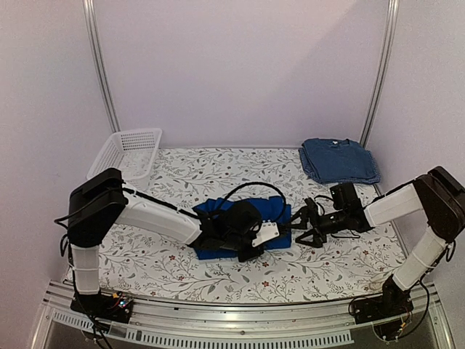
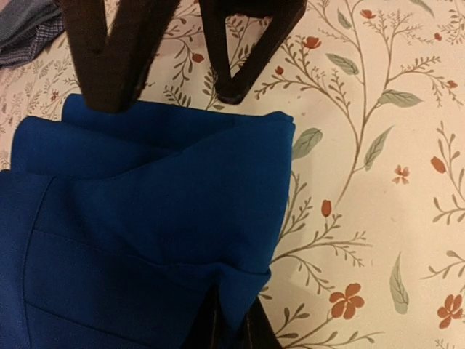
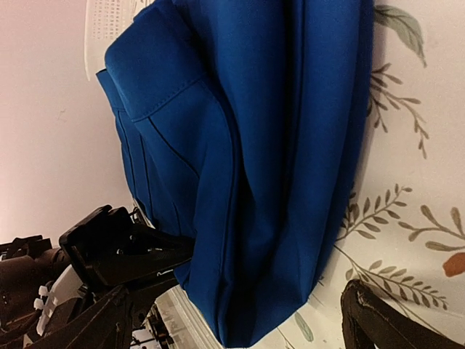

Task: Fold and stack the mixed laundry pile
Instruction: Pick up the square-folded skirt from the center of the board, then pass from the left arm to the right

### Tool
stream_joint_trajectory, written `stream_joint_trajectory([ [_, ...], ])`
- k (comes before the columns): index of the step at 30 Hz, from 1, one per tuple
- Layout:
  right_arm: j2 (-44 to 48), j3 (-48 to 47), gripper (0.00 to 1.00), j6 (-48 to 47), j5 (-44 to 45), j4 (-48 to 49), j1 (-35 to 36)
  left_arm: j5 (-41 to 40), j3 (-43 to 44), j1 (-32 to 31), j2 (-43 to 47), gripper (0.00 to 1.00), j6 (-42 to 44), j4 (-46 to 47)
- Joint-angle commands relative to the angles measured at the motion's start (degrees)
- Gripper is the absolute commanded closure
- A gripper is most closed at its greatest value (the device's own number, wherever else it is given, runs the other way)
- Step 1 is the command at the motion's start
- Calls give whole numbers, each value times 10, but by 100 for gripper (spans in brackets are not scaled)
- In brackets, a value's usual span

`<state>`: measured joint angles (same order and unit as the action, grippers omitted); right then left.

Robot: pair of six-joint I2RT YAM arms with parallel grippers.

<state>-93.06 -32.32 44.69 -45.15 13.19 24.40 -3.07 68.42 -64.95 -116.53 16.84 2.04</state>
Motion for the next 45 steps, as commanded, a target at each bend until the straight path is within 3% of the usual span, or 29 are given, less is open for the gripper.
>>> stream_joint_trajectory([
  [1, -45, 3, 1, 49, -26, 59, 22, 51, -22, 11, 38, 96, -5, 32],
  [15, -134, -38, 4, 177, -52, 158, 68, 60, -50, 18, 68, 97, -4, 70],
  [25, -209, -109, 27, 203, -42, 172, 88, 69, -72, 17, 83, 94, 12, 93],
  [30, -235, -136, 44, 210, -31, 185, 102, 61, -81, 18, 86, 82, 6, 104],
  [36, -272, -175, 33, 218, -42, 193, 135, 77, -100, 21, 96, 83, 6, 127],
  [38, -288, -186, 34, 219, -46, 200, 140, 85, -105, 21, 96, 85, 8, 132],
  [40, -301, -189, 42, 221, -47, 211, 141, 92, -108, 21, 97, 86, 12, 135],
  [43, -313, -191, 64, 224, -50, 225, 141, 88, -110, 21, 99, 86, 15, 130],
  [45, -314, -190, 79, 222, -45, 227, 139, 80, -119, 21, 112, 79, 6, 131],
])
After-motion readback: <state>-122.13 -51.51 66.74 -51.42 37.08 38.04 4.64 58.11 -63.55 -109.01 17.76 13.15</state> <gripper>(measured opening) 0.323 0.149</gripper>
